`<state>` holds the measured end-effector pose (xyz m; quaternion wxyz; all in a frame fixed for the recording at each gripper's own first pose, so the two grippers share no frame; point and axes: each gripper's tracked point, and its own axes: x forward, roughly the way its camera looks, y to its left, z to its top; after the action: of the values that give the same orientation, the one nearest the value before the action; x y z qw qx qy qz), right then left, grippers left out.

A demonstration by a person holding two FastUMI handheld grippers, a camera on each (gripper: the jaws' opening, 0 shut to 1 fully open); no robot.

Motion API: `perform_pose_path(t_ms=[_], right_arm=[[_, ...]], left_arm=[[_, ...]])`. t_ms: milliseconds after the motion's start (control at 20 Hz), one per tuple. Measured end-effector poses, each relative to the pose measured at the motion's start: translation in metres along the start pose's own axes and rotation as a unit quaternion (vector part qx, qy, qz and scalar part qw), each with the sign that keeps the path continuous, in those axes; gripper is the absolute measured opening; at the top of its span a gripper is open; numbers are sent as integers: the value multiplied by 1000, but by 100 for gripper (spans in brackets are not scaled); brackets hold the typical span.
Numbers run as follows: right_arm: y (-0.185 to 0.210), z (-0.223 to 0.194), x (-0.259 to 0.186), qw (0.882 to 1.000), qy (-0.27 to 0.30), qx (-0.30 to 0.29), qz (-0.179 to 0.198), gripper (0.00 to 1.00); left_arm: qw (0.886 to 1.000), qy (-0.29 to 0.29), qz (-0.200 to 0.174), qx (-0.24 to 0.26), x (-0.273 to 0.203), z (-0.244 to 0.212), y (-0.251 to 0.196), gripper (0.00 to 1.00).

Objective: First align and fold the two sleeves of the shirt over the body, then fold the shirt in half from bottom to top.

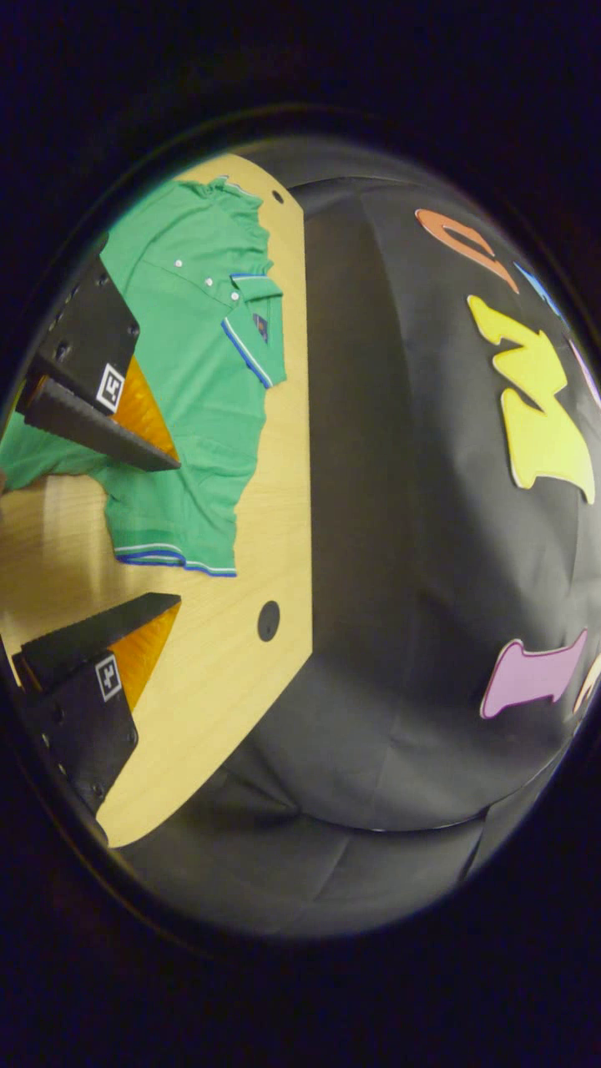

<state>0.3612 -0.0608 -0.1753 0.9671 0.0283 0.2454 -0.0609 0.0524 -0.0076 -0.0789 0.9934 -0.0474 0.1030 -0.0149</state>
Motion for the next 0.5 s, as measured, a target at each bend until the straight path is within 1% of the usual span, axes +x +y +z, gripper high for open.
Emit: perform_pose_path(t_ms=[100, 150, 200, 250, 300, 400, 450, 500], right_arm=[[-1, -4, 7, 1000, 13, 21, 6, 78], [-1, -4, 9, 999, 22, 33, 9, 77], [1, -11, 13, 998, 39, 41, 20, 62], [5, -17, 14, 997, 52, 49, 30, 54], [2, -17, 18, 996, 56, 54, 31, 44], [0, -11, 18, 996, 50, 65, 35, 16], [1, -6, 9, 996, 49, 69, 41, 7], [2, -9, 13, 996, 49, 66, 47, 5]], left_arm=[[1000, 10, 3, -4, 2, -5, 3, 100], [1000, 12, 5, -4, 3, -6, 4, 100], [1000, 13, 6, -5, 4, -6, 4, 100], [1000, 14, 7, -5, 5, -7, 4, 100], [1000, 14, 8, -4, 5, -8, 5, 100], [1000, 14, 10, 0, 6, -8, 4, 100], [1000, 15, 10, 1, 6, -9, 3, 100], [1000, 17, 8, 2, 6, -11, 2, 100]])
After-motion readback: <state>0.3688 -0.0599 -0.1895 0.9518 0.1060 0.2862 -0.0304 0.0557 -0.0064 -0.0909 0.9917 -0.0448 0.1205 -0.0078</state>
